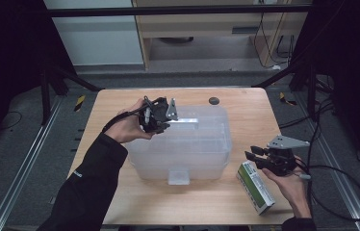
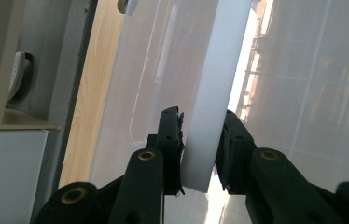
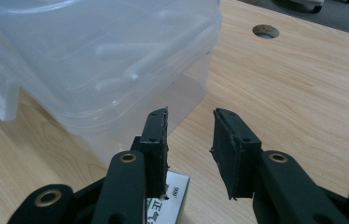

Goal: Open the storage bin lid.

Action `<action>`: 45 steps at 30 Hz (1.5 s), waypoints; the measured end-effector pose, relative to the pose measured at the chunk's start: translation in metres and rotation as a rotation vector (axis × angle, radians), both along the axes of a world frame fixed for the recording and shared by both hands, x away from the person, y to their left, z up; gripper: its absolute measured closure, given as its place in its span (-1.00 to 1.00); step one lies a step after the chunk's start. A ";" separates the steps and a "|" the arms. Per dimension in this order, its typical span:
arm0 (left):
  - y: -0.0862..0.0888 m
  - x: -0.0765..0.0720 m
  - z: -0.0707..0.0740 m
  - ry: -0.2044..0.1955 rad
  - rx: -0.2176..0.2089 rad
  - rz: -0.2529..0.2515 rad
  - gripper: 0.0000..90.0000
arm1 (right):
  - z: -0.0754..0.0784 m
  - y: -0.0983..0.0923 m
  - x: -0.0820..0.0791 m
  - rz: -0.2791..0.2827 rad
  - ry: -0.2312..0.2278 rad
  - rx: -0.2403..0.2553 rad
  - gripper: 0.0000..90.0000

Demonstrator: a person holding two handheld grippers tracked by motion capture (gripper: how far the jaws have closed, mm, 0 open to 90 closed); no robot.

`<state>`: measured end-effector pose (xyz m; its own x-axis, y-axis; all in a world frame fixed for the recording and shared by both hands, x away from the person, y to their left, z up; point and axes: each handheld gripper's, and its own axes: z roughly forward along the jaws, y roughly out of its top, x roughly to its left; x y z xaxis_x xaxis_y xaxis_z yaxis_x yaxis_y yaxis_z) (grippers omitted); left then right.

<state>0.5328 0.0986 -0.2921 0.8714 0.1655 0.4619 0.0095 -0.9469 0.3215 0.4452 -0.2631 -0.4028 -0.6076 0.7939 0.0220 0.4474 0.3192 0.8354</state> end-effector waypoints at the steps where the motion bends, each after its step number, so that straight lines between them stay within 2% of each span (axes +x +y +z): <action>1: 0.000 0.000 0.000 0.000 0.000 0.000 0.62 | 0.000 0.000 0.000 0.000 0.000 0.000 0.47; 5: 0.000 0.000 0.001 -0.001 0.003 -0.002 0.63 | 0.003 0.003 -0.001 0.011 0.004 0.000 0.54; 11: 0.001 0.002 0.002 -0.005 -0.021 0.003 0.62 | 0.007 0.008 -0.003 0.027 0.003 0.006 0.59; 20: 0.001 0.006 0.006 -0.001 -0.027 0.014 0.61 | 0.010 0.014 -0.004 0.051 0.008 0.010 0.72; 31: 0.000 0.011 0.011 -0.024 -0.034 0.026 0.59 | 0.011 0.022 -0.004 0.084 0.030 0.019 0.90; 35: 0.000 0.011 0.012 -0.045 -0.037 0.032 0.59 | 0.011 0.026 -0.003 0.094 0.038 0.020 0.91; 45: -0.001 0.015 0.015 -0.064 -0.040 0.049 0.57 | 0.010 0.034 -0.002 0.117 0.046 0.010 0.92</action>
